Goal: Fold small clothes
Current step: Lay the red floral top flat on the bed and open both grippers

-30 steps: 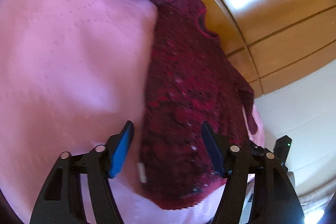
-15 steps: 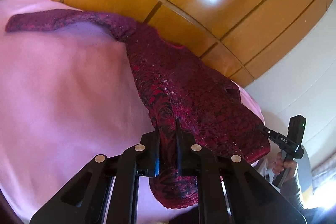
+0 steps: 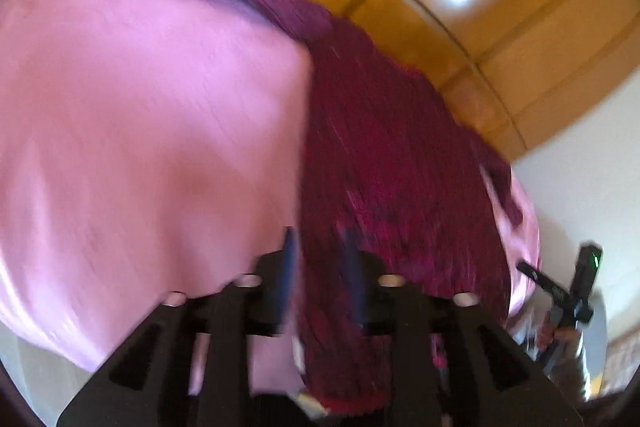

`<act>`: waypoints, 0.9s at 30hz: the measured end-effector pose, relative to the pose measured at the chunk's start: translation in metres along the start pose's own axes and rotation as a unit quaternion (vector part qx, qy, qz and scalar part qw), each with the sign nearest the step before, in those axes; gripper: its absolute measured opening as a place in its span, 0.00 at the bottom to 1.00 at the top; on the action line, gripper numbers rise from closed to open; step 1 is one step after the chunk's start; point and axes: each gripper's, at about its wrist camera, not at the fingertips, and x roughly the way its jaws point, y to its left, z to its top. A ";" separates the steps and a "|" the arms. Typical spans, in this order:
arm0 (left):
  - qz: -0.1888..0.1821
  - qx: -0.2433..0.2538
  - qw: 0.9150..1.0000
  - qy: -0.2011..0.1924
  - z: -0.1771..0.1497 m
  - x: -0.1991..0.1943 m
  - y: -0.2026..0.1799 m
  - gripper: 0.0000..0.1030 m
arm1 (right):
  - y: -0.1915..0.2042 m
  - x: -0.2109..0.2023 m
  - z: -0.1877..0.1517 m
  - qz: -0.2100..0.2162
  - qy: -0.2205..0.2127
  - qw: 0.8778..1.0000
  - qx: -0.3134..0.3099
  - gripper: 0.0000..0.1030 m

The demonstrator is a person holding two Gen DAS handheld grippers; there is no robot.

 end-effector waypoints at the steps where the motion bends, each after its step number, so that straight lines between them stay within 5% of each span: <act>1: 0.003 -0.023 1.000 -0.015 0.012 -0.001 0.009 0.47 | 0.008 0.000 0.011 0.004 -0.017 1.000 -0.003 0.66; 7: 0.046 -0.141 0.985 -0.093 0.074 -0.010 0.069 0.48 | 0.085 0.059 0.052 0.043 -0.041 0.997 -0.040 0.74; 9: 0.061 -0.189 0.973 -0.120 0.098 -0.012 0.096 0.59 | 0.114 0.090 0.062 0.040 -0.039 0.997 -0.054 0.74; 14: 0.063 -0.262 0.948 -0.168 0.161 -0.021 0.146 0.60 | 0.147 0.144 0.063 0.025 -0.034 0.996 -0.077 0.78; 23: 0.091 -0.327 0.924 -0.176 0.243 0.009 0.203 0.60 | 0.151 0.165 0.055 0.028 -0.037 0.995 -0.085 0.88; 24: 0.095 -0.340 0.919 -0.179 0.246 0.013 0.209 0.56 | 0.153 0.164 0.055 0.026 -0.036 0.995 -0.087 0.89; 26: 0.115 -0.332 0.920 -0.173 0.252 0.018 0.213 0.10 | 0.153 0.166 0.056 0.024 -0.036 0.995 -0.089 0.89; 27: 0.131 -0.325 0.920 -0.177 0.251 0.018 0.210 0.10 | 0.153 0.166 0.057 0.024 -0.036 0.995 -0.089 0.89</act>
